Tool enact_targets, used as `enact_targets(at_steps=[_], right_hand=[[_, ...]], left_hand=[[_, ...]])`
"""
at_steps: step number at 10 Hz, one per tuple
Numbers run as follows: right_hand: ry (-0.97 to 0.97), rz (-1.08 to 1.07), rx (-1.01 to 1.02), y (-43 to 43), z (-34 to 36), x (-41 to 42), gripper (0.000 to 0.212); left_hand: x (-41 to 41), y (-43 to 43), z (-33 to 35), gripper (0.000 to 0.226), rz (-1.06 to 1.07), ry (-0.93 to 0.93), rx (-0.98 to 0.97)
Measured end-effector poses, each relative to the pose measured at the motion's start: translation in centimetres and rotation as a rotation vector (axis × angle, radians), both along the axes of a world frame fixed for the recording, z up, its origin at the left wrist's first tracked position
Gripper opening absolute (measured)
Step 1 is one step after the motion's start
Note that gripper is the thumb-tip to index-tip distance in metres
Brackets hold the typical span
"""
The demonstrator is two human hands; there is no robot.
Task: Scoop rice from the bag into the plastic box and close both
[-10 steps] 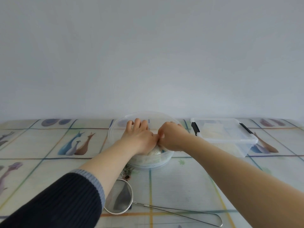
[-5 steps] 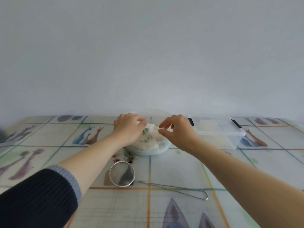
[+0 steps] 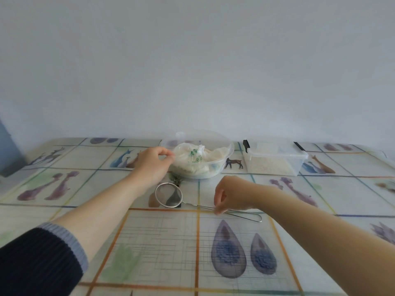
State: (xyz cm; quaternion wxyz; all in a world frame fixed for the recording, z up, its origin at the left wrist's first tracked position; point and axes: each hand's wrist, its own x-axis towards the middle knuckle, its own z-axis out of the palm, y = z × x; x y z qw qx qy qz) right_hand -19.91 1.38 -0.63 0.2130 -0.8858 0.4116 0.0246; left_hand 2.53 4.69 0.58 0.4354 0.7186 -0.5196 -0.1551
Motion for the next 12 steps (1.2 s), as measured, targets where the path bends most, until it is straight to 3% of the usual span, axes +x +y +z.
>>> enact_targets(at_steps=[2, 3, 4, 5, 7, 11, 12], right_hand=[[0.060, 0.004, 0.028, 0.3, 0.2, 1.6, 0.019], [-0.211, -0.055, 0.240, 0.7, 0.4, 4.4, 0.008], [-0.473, -0.180, 0.379, 1.1, 0.0, 7.9, 0.028], [-0.608, -0.310, 0.467, 1.1, -0.8, 11.8, 0.042], [-0.809, -0.553, 0.644, -0.1, -1.1, 16.9, 0.039], [-0.581, -0.346, 0.400, -0.3, -0.9, 14.3, 0.028], [-0.640, -0.312, 0.426, 0.1, -0.6, 12.3, 0.020]], left_hand=[[2.8, 1.2, -0.1, 0.008, 0.089, 0.228, -0.100], [4.7, 1.1, -0.2, 0.011, 0.189, 0.358, -0.177], [6.2, 0.9, -0.4, 0.012, 0.306, 0.416, -0.233], [7.2, 0.4, -0.9, 0.014, 0.347, 0.435, -0.246], [7.9, -0.4, -1.8, 0.011, 0.295, 0.461, -0.177], [6.8, -0.9, -1.9, 0.013, 0.242, 0.431, -0.171], [5.9, -0.6, -1.1, 0.009, 0.238, 0.439, -0.221]])
